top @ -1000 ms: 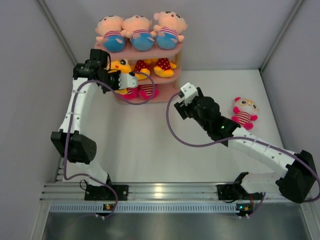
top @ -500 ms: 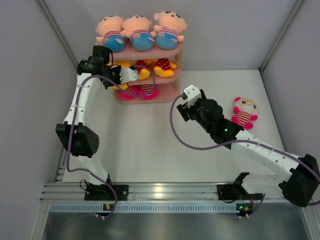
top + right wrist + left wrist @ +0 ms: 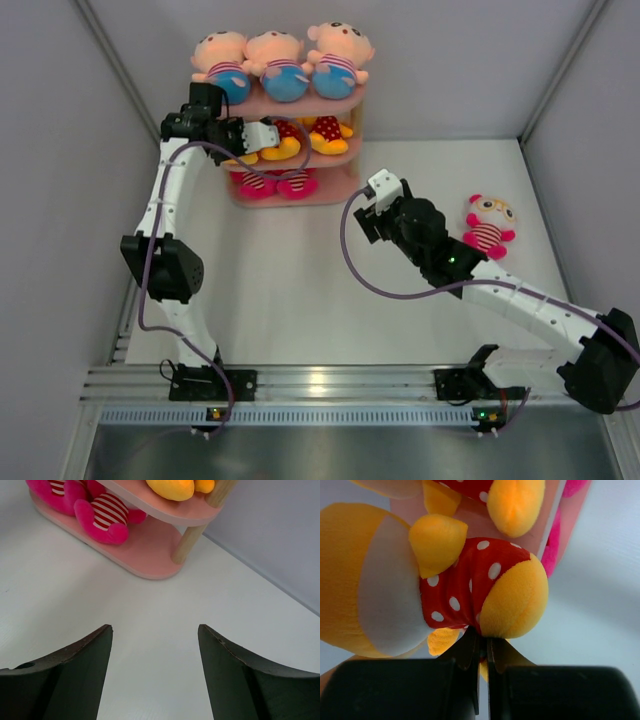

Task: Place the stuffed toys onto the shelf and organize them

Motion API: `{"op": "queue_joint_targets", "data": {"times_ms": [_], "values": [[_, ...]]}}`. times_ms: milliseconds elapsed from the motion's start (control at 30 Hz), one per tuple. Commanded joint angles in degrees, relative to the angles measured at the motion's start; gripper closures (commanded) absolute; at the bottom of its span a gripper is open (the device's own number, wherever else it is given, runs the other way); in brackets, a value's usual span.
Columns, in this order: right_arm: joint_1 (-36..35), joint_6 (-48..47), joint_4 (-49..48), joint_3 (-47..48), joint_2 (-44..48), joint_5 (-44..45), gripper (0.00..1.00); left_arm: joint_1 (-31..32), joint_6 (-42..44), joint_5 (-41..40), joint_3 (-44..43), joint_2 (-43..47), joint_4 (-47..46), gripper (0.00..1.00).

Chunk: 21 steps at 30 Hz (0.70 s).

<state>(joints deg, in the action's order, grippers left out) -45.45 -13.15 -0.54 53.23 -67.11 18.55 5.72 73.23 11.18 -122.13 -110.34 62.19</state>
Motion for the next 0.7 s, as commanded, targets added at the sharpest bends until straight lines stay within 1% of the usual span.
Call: {"op": "queue_joint_targets", "data": {"times_ms": [0, 133, 300, 400, 433, 567, 667], "values": [[1.0, 1.5, -0.4, -0.1, 2.2, 0.2, 0.3, -0.3, -1.1, 1.6, -3.7, -1.1, -3.5, 1.0], [1.0, 1.8, -0.5, -0.4, 2.5, 0.4, 0.3, -0.3, -0.5, 3.1, -3.6, -1.5, -3.5, 1.0], [1.0, 1.9, -0.1, -0.1, 2.8, 0.4, 0.3, -0.1, -0.6, 2.8, -4.3, -3.0, -4.4, 0.99], [1.0, 2.0, 0.2, -0.4, 3.4, 0.6, 0.3, -0.1, -0.9, 2.0, -4.1, -3.2, -4.4, 0.91], [1.0, 2.0, 0.3, -0.5, 3.6, 0.7, 0.3, -0.1, -1.2, 1.9, -3.8, -3.0, -4.4, 0.82], [1.0, 2.1, 0.4, -0.8, 4.3, 1.1, 0.3, -0.1, -1.3, 1.5, -1.9, -1.3, -4.4, 0.6], [1.0, 2.3, 0.4, -0.8, 4.3, 1.0, 0.3, -0.1, -1.3, 1.7, -0.7, 0.0, -4.6, 0.57]]}}
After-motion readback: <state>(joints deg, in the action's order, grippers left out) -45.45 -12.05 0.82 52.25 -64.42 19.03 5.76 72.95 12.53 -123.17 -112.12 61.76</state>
